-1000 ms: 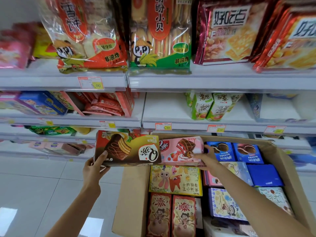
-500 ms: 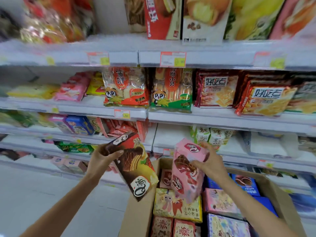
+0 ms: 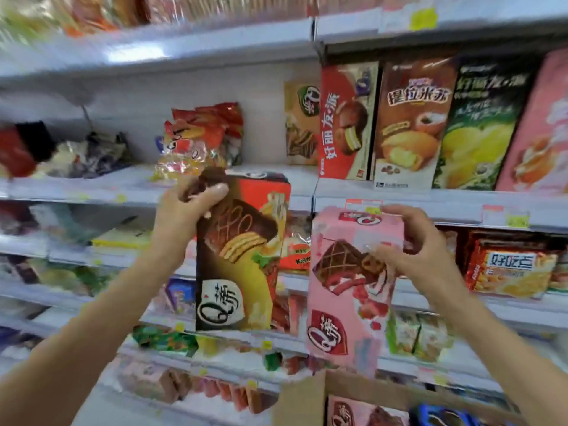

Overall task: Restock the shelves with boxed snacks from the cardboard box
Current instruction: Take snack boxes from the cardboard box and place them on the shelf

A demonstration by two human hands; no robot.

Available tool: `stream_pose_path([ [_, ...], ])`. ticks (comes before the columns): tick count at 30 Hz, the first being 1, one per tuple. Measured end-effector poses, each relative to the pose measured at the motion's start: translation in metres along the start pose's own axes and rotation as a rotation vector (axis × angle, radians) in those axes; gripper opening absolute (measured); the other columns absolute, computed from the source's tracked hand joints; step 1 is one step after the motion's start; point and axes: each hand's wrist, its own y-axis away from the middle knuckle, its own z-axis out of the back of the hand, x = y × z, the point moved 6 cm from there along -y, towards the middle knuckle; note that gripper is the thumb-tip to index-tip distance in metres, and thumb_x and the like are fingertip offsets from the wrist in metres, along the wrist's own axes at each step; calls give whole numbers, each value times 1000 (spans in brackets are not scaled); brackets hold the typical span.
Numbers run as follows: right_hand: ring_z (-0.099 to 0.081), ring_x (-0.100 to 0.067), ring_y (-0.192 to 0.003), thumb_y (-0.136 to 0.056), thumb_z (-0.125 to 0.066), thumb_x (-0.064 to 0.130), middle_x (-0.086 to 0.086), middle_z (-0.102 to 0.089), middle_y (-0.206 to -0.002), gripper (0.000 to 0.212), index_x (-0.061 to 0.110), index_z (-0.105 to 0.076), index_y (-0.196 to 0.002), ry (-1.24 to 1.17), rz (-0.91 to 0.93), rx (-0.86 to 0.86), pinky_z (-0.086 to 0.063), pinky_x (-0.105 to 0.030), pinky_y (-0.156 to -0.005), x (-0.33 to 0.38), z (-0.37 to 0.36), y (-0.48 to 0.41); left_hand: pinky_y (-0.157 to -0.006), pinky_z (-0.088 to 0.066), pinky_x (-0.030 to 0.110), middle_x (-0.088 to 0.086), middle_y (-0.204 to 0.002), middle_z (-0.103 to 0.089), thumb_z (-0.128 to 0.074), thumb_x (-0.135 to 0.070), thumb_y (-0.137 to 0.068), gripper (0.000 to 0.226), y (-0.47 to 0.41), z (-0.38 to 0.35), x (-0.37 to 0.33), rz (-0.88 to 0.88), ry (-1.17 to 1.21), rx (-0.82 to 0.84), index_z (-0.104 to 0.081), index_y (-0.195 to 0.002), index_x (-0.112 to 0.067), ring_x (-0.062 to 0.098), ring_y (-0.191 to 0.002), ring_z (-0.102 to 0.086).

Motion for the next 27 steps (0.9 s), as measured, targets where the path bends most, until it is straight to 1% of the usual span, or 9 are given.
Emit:
stream_pose_path([
  [4,-61,-7,-90,-58,-76,38,11,-64,-99,49,33,-57,-102,-37,231,-141,-52,-21,-76,72,-15,-38,-70,-47,15,-21,-74,-67,-68,-36,-68,26,-63,21,-58,-301,101,-35,-64,-91,-26,-5,-73,-58],
  [7,-60,-1,-83,-63,-72,34,18,-65,-90,42,30,-55,-101,-61,393,-277,-50,-17,-71,115,-27,-56,-77,-50,23,-17,-87,-67,-72,-30,-74,32,-115,35,-66,-414,122,-53,-62,-103,-23,0,-83,-59],
  [10,-57,3,-80,-72,-69,18,24,-64,-87,40,25,-49,-105,-53,550,-405,-48,-16,-69,142,-41,-68,-76,-45,11,-13,-98,-63,-74,-19,-77,41,-161,31,-58,-462,85,-1,-57,-113,-21,-13,-84,-56],
  [13,-58,1,-83,-79,-70,6,21,-61,-93,42,19,-44,-109,-25,661,-499,-48,-17,-69,152,-60,-76,-78,-45,11,-12,-102,-63,-76,-18,-75,46,-200,14,-23,-413,29,89,-54,-115,-28,-16,-84,-54],
  [16,-56,-5,-100,-81,-70,5,-3,-53,-107,43,14,-42,-112,61,746,-558,-45,-19,-84,151,-79,-86,-88,-50,32,-2,-108,-67,-76,-34,-71,47,-237,-3,19,-304,-2,102,-60,-113,-25,6,-95,-61],
  [18,-54,-21,-106,-81,-73,13,-12,-50,-112,44,21,-43,-113,114,755,-543,-46,-29,-88,146,-89,-99,-87,-51,34,2,-106,-67,-76,-34,-74,44,-261,-14,37,-225,33,90,-61,-113,-18,14,-95,-62],
  [20,-53,-20,-108,-80,-73,16,-5,-50,-112,46,27,-44,-113,160,755,-520,-45,-31,-90,139,-95,-114,-91,-47,34,1,-111,-64,-75,-39,-74,55,-282,-25,43,-228,-28,74,-57,-119,-14,18,-104,-59],
  [23,-51,0,-105,-77,-76,15,11,-48,-109,47,19,-46,-114,249,735,-510,-43,-18,-89,131,-109,-137,-105,-36,40,9,-130,-52,-77,-36,-71,75,-309,-45,71,-169,-216,125,-42,-133,-13,27,-125,-42],
  [27,-51,3,-106,-76,-76,21,27,-49,-110,49,18,-47,-115,297,689,-424,-46,-20,-90,110,-123,-176,-103,-35,43,22,-133,-46,-67,-35,-83,72,-326,-69,120,-59,-503,163,-32,-136,0,40,-123,-43],
])
